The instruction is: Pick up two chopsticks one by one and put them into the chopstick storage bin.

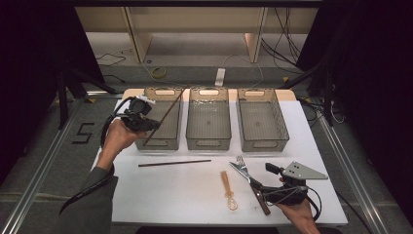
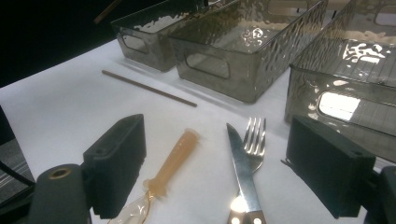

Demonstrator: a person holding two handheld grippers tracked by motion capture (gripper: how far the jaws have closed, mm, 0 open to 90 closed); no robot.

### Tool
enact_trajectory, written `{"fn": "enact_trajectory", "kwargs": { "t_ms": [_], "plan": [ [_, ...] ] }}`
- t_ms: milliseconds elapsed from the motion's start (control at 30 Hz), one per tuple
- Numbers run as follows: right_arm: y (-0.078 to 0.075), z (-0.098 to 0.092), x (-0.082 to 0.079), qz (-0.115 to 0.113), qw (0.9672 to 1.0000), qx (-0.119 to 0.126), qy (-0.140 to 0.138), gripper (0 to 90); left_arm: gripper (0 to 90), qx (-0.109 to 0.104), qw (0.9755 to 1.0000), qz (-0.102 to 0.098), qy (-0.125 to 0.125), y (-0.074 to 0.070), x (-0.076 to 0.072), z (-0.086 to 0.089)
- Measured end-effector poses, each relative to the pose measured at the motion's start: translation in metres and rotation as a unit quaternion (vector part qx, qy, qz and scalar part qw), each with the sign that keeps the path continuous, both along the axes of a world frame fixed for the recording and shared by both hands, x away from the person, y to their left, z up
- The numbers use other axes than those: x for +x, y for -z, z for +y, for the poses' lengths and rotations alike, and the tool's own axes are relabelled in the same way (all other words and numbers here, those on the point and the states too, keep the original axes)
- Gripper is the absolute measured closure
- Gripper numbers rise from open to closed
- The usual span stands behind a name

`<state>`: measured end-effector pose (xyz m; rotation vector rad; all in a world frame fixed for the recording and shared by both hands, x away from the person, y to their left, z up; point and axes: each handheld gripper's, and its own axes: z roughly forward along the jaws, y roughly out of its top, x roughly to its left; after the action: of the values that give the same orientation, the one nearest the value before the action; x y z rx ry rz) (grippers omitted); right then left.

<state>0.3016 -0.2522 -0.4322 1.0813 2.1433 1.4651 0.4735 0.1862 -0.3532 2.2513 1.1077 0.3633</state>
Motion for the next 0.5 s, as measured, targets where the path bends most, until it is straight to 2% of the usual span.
{"fn": "enact_trajectory", "kwargs": {
  "t_ms": [200, 267, 367, 433, 500],
  "plan": [
    [0.001, 0.0, 0.0, 0.001, 1.0, 0.0, -0.001, 20.7, 84.3, 0.014, 0.9998, 0.003, -0.017, 0.001, 0.019, 0.003],
    [0.001, 0.0, 0.001, 0.001, 1.0, 0.001, -0.001, 20.7, 84.3, 0.013, 0.9996, 0.004, -0.024, 0.002, 0.023, 0.004],
    [0.001, 0.0, 0.0, 0.001, 1.0, 0.001, -0.001, 20.7, 84.3, 0.0, 0.9993, 0.003, -0.038, 0.003, 0.03, 0.01],
    [0.001, 0.0, 0.001, 0.002, 1.0, 0.001, -0.001, 20.7, 84.3, 0.011, 0.9989, -0.002, -0.045, 0.004, 0.034, 0.012],
    [0.001, 0.0, 0.001, 0.002, 1.0, 0.0, -0.002, 20.7, 84.3, 0.011, 0.9984, -0.004, -0.055, 0.004, 0.037, 0.015]
  ]
}}
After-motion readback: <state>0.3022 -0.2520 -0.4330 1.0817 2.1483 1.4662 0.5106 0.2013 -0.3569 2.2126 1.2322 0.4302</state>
